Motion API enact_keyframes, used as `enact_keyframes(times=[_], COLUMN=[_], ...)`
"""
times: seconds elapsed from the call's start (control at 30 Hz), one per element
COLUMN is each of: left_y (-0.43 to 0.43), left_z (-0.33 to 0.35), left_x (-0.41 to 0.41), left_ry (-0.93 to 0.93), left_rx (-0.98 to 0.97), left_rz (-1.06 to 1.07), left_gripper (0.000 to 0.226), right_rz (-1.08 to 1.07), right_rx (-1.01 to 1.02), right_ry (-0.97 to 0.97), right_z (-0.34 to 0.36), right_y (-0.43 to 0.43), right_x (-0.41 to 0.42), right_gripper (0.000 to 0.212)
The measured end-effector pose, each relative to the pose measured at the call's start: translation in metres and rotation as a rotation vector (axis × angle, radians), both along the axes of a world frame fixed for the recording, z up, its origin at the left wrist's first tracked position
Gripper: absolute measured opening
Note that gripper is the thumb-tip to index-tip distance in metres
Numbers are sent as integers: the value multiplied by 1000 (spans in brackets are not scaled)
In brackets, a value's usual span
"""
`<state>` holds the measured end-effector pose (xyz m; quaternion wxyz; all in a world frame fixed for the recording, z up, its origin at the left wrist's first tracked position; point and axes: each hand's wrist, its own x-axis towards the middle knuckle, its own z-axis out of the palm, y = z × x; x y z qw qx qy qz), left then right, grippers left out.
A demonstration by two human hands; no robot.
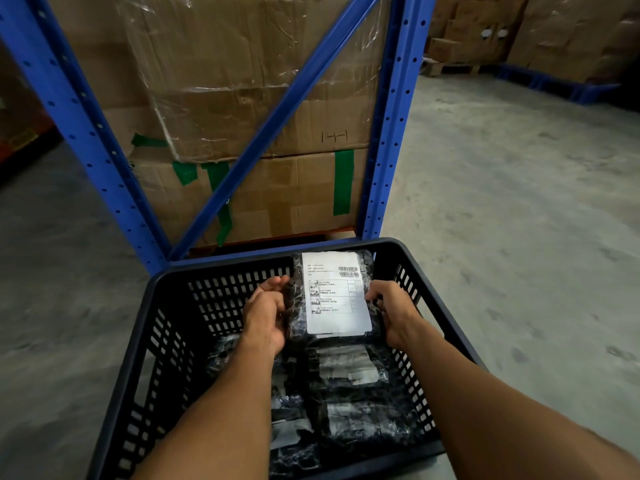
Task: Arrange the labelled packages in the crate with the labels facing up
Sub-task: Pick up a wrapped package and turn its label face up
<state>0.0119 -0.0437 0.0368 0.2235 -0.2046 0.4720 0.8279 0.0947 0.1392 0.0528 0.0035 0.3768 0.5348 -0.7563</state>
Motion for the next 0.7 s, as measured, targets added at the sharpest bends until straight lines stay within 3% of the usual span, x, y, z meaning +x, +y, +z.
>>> enact_keyframes(times=[0.13, 0.23, 0.3, 0.33, 0.4, 0.53, 0.63, 0.7], left_y=[2, 4, 6, 7, 6, 7, 6, 8], left_z=[3, -2, -8, -14, -24, -37, -47, -55], left_x=[3, 2, 4, 6, 13, 21, 21, 21], left_ry=[8, 61, 65, 59, 105, 125, 67, 10], left_rx=[-122, -258, -366, -410, -511, -526, -528, -494], left_rz=[-191, -421, -529, -511, -416, -361, -312, -325], left_gripper=[22, 34, 61, 79, 92, 71, 69, 66], right_rz=[-55, -113, -94, -77, -51, -49, -14, 117], right_rx=[-17, 28, 45, 49, 54, 105, 45, 58], right_ry=[13, 30, 21, 14, -14, -68, -114, -174], right_z=[-7, -9, -9, -12, -17, -25, -31, -37], right_y=[3, 3, 1, 0, -2, -11, -10, -6], right_x=[-2, -6, -8, -8, -9, -10, -13, -17], right_gripper=[27, 32, 36, 38, 40, 45, 30, 52])
